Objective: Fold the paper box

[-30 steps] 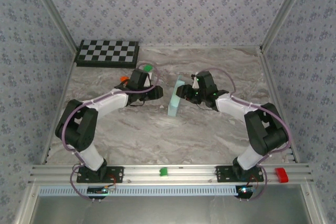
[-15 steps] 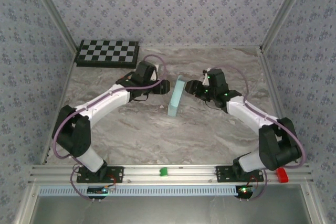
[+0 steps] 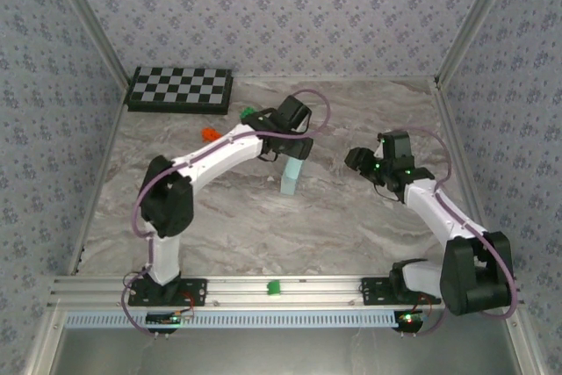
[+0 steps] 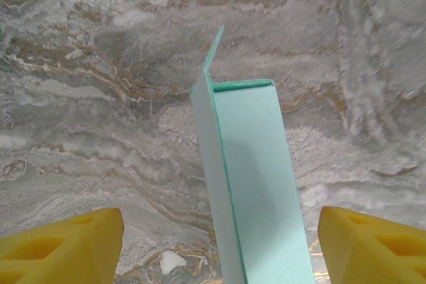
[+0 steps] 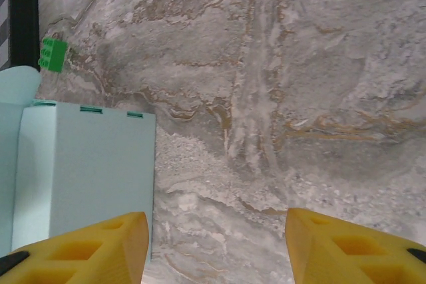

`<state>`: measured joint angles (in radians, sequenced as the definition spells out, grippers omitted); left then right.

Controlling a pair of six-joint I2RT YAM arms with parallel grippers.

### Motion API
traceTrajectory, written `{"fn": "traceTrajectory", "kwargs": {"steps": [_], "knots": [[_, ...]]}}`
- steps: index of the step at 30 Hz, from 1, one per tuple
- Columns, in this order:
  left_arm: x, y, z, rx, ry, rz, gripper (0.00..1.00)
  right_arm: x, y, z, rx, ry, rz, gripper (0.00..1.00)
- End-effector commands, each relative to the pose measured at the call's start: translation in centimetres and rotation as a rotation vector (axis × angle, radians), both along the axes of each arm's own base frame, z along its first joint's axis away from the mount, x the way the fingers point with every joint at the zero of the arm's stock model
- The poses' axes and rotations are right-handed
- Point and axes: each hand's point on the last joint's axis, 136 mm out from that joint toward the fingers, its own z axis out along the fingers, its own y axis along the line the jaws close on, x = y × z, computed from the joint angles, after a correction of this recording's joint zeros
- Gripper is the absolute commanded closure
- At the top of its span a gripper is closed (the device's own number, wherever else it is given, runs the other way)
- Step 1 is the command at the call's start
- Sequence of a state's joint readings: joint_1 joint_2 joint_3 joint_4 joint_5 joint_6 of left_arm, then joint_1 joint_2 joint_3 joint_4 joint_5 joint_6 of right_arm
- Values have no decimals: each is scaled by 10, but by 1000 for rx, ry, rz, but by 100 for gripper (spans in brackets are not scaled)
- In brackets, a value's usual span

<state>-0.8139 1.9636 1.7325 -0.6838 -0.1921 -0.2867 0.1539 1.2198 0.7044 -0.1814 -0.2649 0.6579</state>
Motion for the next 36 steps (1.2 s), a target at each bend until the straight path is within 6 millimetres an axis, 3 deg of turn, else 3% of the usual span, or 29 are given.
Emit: {"fn": "traceTrajectory", "kwargs": {"steps": [1,8,15,21,29,36], "knots": [[-3,4,-4,106,12,-24,23,-7,-5,-3,-12,5,2,42],[-3,-6,-24,128,46,-59,25,-8,-8,-8,-8,12,-5,41],[-5,-8,-38,150,77,-90,34,-7,-8,-11,-3,16,-3,42],[-6,-9,-40,160,79,-121,45,-6,-8,-14,0,21,-1,42],[-9,-9,-41,191,73,-205,47,-7,-8,-17,-2,29,-3,42],[-21,-13,-42,158,104,-407,47,-8,-9,-18,-6,34,-6,42]]}}
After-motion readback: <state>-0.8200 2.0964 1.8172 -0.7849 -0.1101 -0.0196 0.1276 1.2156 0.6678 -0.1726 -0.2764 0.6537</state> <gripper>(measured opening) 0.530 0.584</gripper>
